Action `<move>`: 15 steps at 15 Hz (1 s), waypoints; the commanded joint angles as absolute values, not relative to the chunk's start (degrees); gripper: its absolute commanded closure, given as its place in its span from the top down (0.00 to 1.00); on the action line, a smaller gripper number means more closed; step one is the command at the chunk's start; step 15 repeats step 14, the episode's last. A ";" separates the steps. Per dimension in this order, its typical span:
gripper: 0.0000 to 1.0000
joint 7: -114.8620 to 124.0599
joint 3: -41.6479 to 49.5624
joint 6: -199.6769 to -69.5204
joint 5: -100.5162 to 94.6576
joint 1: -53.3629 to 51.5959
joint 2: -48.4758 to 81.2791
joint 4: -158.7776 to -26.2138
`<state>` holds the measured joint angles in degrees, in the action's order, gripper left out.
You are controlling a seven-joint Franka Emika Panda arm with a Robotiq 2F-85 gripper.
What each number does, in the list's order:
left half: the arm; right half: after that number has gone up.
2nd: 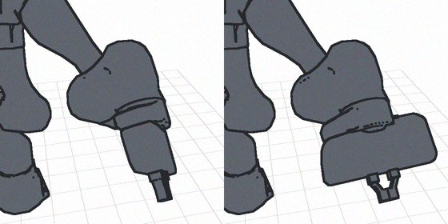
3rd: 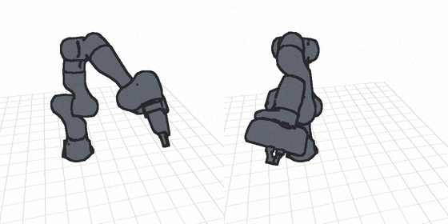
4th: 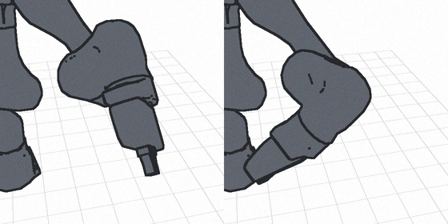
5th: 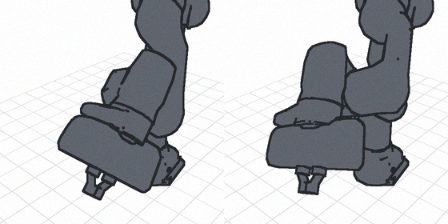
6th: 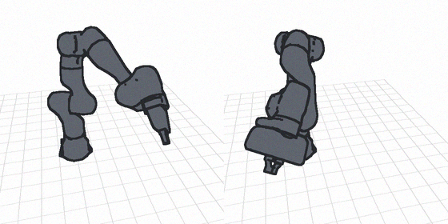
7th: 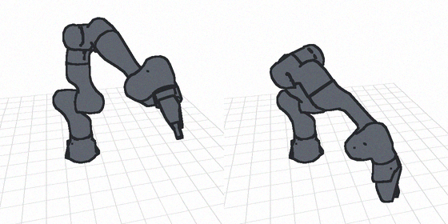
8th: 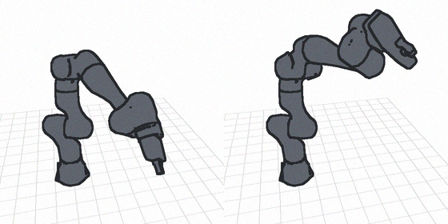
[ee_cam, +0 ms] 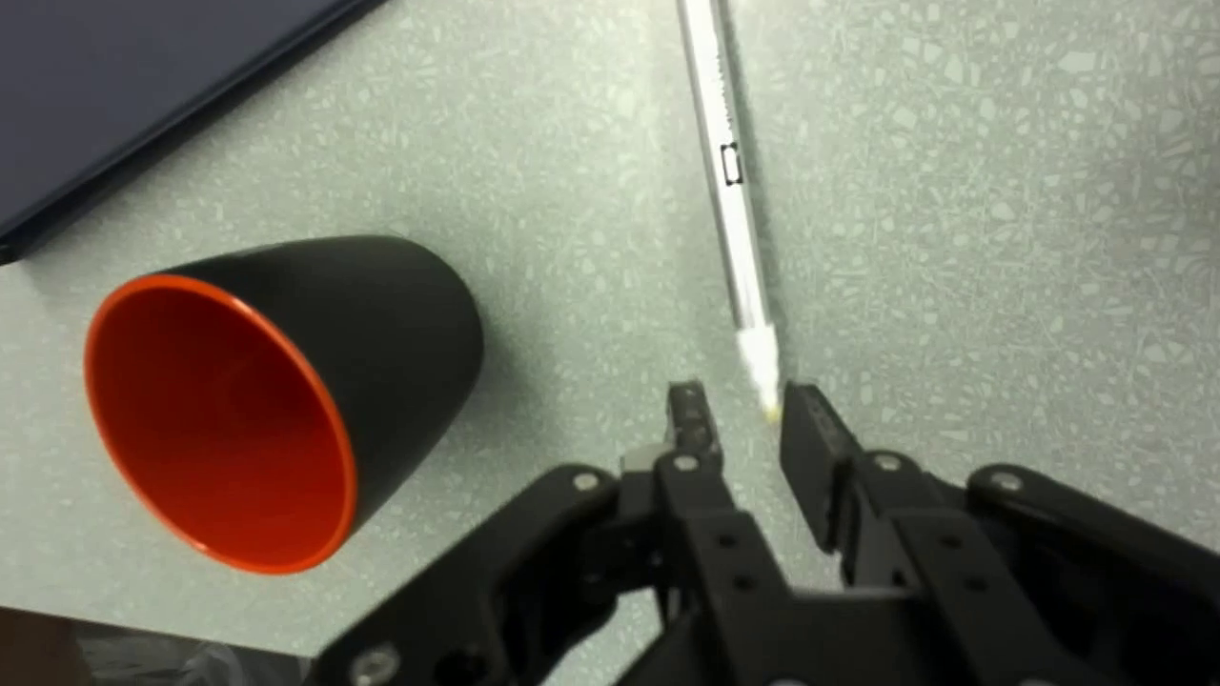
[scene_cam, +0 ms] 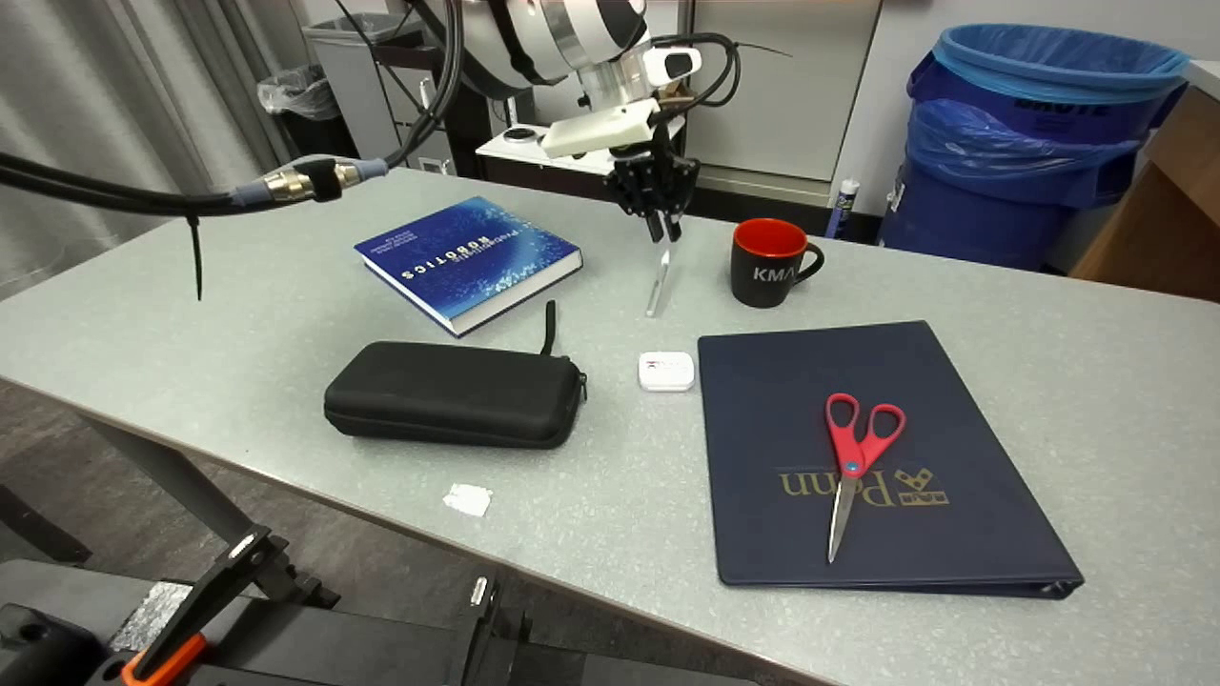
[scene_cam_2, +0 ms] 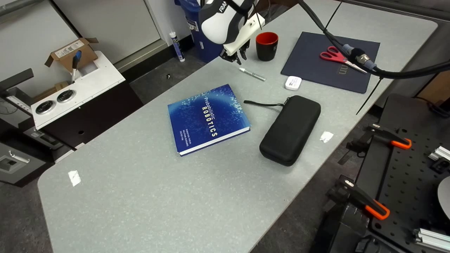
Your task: Take the marker out of the cup and put it on the table
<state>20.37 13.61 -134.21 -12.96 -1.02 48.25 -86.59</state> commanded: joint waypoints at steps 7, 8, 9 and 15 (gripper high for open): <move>1.00 18.43 14.39 -130.10 -13.48 -0.96 49.99 -80.32; 1.00 18.47 14.76 -128.21 -13.74 -1.09 50.19 -79.35; 1.00 17.49 14.61 -126.69 -13.96 -0.93 50.23 -78.59; 1.00 18.30 14.00 -128.40 -13.25 -0.69 49.00 -80.82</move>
